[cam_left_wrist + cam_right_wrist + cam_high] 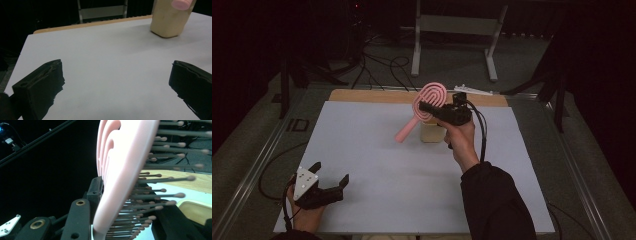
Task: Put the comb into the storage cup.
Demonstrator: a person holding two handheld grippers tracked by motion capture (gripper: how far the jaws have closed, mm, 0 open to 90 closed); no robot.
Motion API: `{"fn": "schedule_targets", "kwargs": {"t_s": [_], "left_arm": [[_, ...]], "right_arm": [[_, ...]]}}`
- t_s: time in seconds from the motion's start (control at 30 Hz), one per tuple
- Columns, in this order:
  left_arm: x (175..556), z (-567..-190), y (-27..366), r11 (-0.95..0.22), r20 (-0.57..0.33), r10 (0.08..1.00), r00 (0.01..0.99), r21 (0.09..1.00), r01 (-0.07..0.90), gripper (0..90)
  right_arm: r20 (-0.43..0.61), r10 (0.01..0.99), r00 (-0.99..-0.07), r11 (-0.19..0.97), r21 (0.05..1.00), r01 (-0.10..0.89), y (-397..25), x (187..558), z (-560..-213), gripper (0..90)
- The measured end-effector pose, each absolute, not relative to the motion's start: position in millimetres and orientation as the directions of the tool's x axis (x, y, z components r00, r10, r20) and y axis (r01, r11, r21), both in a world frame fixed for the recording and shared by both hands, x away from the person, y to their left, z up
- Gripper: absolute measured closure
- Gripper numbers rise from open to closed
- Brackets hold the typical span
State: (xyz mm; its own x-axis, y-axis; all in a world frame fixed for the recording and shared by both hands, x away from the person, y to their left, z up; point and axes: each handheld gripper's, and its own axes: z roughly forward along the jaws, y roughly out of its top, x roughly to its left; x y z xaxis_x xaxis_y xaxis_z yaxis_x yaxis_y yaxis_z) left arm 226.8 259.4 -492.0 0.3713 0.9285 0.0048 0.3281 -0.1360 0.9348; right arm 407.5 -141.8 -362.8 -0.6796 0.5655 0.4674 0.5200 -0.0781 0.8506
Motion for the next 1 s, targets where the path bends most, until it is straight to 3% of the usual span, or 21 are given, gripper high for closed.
{"fn": "schedule_targets", "kwargs": {"t_s": [1.0], "left_arm": [[227, -493, 259, -0.123, -0.014, 0.925, 0.381, 0.935, 0.333, 0.2]], "right_arm": [[0.447, 0.642, -0.624, -0.146, 0.869, 0.472, -147, 428, -340, 63.5]]}}
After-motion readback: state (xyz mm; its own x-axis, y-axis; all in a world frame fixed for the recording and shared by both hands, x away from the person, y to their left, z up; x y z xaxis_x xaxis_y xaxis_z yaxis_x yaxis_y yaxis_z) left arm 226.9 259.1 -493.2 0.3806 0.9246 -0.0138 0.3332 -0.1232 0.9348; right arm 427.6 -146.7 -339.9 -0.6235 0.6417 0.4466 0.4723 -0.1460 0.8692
